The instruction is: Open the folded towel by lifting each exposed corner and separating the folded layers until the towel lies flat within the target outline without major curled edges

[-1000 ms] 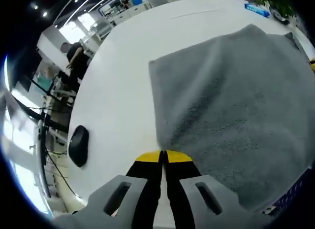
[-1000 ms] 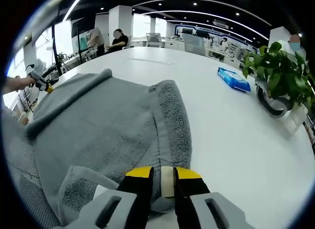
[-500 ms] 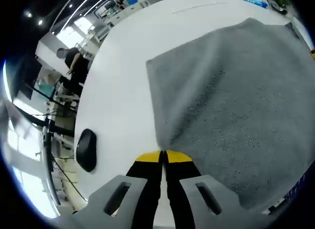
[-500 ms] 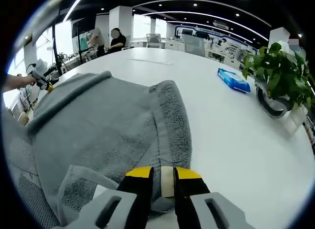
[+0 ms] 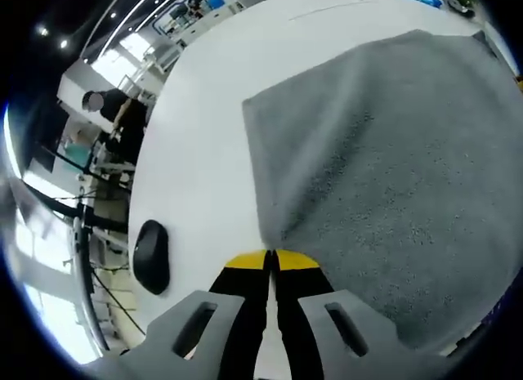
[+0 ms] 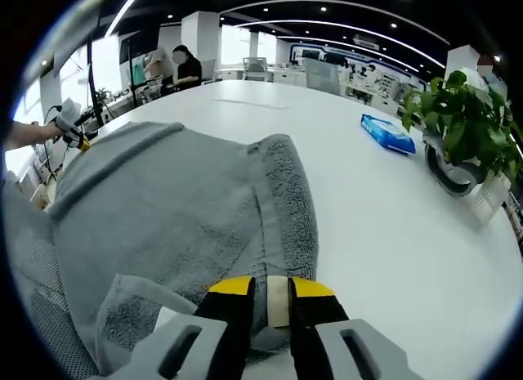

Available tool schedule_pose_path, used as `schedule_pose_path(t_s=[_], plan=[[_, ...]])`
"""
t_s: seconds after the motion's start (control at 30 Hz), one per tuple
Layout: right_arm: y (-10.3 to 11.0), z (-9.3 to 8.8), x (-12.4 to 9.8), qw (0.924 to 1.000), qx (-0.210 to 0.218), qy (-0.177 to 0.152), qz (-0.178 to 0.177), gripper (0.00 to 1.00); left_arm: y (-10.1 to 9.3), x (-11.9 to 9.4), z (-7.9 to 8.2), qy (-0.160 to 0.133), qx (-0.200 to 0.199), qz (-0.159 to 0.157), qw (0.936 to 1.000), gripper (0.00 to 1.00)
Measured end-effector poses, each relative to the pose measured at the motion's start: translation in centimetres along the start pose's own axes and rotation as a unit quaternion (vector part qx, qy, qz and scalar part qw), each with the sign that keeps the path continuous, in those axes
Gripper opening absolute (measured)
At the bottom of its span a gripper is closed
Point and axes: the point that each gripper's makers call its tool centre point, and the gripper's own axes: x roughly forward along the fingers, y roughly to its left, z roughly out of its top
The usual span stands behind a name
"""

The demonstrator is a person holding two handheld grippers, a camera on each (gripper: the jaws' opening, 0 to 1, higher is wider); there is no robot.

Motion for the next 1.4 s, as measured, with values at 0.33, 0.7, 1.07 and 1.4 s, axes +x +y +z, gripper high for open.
schedule_pose_path(t_s=[0.33,0.7,1.07,1.4], plan=[[0.0,0.1,0.1,1.0,0.001,-0.005,0.0,0.13,1.1,0.6,0.4,-0.004,-0.001,0.008,1.0,0.01],[-0.1,0.3,0.2,0.9998,0.004,-0.017,0.0,0.13,2.0,1.4,1.1,-0.01,-0.039,0.004,0.9992,0.01],[0.4,0.7,0.2,0.9995,0.031,-0.004,0.006,0.2,1.3,0.3,1.1,-0.033,-0.135,0.028,0.9899,0.05],[1.4,2.5,-0.3,0.9963,0.07,-0.037,0.033,0.23,-5.8,-6.2,7.4,-0.148,-0.164,-0.047,0.9741,0.07]])
